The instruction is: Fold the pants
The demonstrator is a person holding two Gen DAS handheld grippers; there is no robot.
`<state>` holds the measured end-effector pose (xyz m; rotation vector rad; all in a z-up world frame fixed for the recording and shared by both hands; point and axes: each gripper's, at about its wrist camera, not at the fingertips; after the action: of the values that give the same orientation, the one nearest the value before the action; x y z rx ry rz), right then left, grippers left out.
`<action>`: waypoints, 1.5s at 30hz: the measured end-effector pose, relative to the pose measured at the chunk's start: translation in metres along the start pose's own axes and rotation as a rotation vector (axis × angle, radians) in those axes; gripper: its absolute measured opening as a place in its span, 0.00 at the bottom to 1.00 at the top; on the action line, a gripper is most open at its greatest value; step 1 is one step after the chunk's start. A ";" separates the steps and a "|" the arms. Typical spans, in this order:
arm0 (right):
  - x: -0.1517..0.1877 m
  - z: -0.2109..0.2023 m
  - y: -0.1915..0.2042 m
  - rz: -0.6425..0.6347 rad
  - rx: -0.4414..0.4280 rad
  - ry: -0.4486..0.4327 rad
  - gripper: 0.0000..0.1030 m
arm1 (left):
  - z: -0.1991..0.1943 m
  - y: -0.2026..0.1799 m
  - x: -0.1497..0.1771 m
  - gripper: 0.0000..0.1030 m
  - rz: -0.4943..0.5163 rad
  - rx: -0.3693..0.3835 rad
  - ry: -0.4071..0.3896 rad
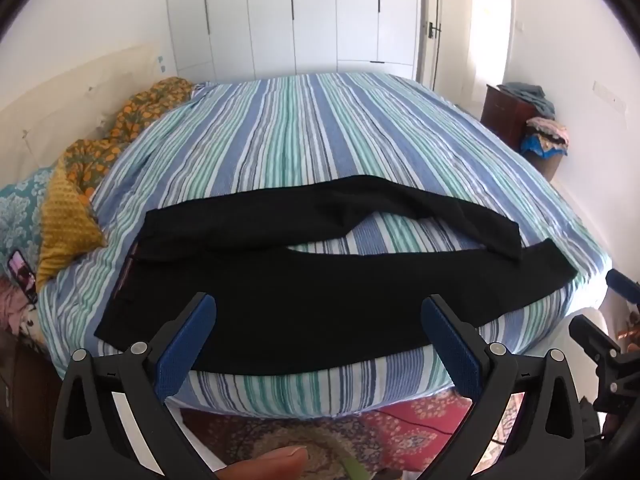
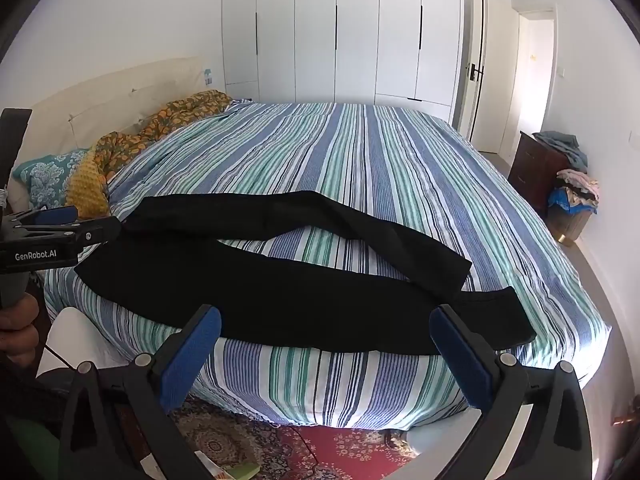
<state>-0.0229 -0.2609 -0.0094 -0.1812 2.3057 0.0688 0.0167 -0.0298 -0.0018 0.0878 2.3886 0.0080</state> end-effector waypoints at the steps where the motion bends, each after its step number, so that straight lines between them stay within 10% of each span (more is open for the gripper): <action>1: 0.001 0.001 -0.002 0.007 -0.002 0.003 1.00 | 0.001 -0.002 -0.001 1.00 0.008 -0.002 0.003; 45: 0.001 0.015 0.011 -0.031 -0.011 0.066 1.00 | -0.005 0.001 -0.004 1.00 0.019 -0.006 -0.026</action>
<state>-0.0138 -0.2480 -0.0202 -0.2280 2.3682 0.0598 0.0162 -0.0293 0.0047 0.1066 2.3616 0.0231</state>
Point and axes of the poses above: each gripper's, at about its wrist camera, not at the fingertips, and z roughly the way its jaws point, y to its left, x to its underside, and after that the axes turned 2 degrees about y, right-handed
